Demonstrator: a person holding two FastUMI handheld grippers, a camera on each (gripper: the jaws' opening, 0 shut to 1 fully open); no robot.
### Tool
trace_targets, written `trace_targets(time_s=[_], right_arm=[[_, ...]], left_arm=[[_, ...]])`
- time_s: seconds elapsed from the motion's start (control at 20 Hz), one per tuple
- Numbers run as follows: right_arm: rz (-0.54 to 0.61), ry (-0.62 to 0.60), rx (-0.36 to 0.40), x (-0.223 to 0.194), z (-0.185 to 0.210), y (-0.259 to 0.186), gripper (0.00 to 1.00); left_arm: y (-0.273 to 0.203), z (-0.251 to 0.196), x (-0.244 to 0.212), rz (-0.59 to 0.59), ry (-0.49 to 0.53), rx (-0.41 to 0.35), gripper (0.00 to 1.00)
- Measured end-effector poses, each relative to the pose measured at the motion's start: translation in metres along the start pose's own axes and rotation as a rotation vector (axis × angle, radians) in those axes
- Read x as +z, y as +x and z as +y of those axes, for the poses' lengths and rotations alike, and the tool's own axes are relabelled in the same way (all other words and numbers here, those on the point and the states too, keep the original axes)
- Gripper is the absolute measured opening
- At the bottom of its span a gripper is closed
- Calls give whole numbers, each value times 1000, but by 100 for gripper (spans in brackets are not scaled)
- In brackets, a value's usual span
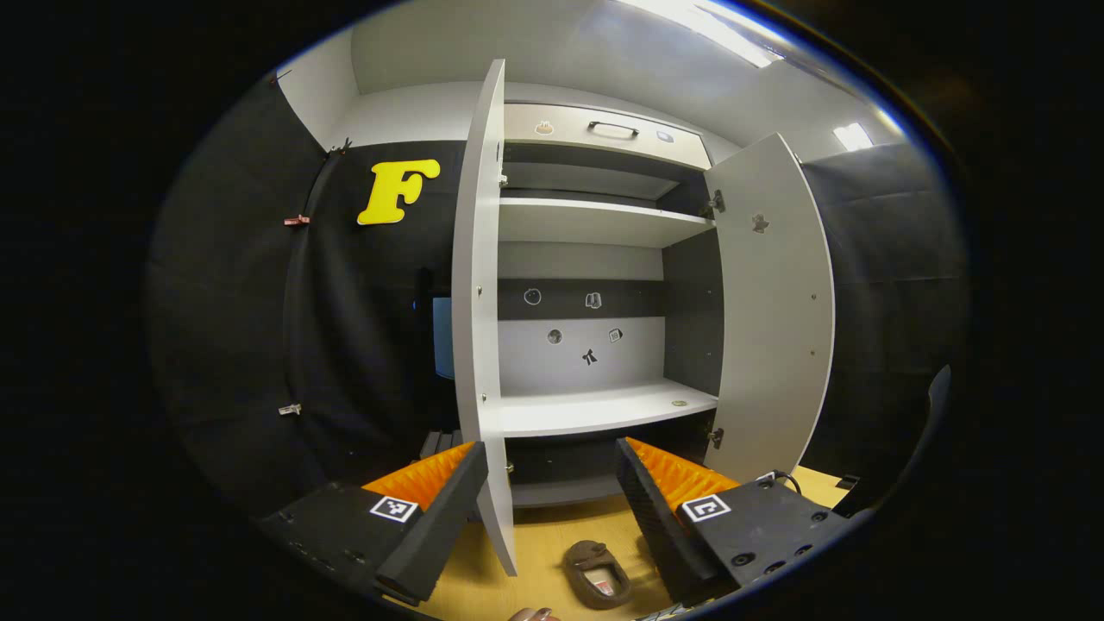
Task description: Grab one shoe with the right hand and put it into the shoe cabinet, grab the other shoe with the left hand and put it into the shoe cabinet; then close the right door with the right hand and the left door with the left hand.
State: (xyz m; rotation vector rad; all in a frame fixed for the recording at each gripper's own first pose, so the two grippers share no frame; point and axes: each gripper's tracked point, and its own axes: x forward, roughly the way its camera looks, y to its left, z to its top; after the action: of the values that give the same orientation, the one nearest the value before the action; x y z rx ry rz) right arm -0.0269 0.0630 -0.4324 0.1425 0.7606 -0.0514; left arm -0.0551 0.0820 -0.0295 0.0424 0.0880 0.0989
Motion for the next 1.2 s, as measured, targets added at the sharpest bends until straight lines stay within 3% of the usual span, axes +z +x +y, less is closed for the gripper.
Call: trace_targets(time_s=[0.3,0.35,0.4,0.5,0.55,0.6,0.65,0.7,0.75,1.0,1.05,1.2], right_arm=[[44,-19,-5,-13,-5,23,74],[49,-22,-10,-13,-6,29,70],[51,-24,-12,-12,-7,34,60],[50,-27,-21,-9,-10,43,64],[51,-27,-25,-8,-12,48,55],[54,-25,-29,-7,-13,53,64],[59,-26,-41,-9,-16,57,63],[63,-24,-45,-7,-18,54,55],[70,-24,-49,-8,-21,65,40],[97,-60,-67,-13,-27,67,38],[106,-68,-69,-12,-23,65,11],[114,-91,-49,-13,-23,69,11]], left_arm=[[3,5,-3,-3,-38,6,95],[4,6,-4,0,-42,9,95],[5,8,-6,5,-43,15,95],[6,11,-8,13,-41,26,95],[7,13,-10,18,-40,32,95],[8,16,-10,21,-38,39,95],[10,17,-11,21,-39,44,95],[10,19,-11,23,-40,48,95],[10,19,-13,28,-42,51,95],[16,19,-19,41,-57,56,95],[16,18,-19,42,-61,56,95],[16,18,-20,47,-54,61,95]])
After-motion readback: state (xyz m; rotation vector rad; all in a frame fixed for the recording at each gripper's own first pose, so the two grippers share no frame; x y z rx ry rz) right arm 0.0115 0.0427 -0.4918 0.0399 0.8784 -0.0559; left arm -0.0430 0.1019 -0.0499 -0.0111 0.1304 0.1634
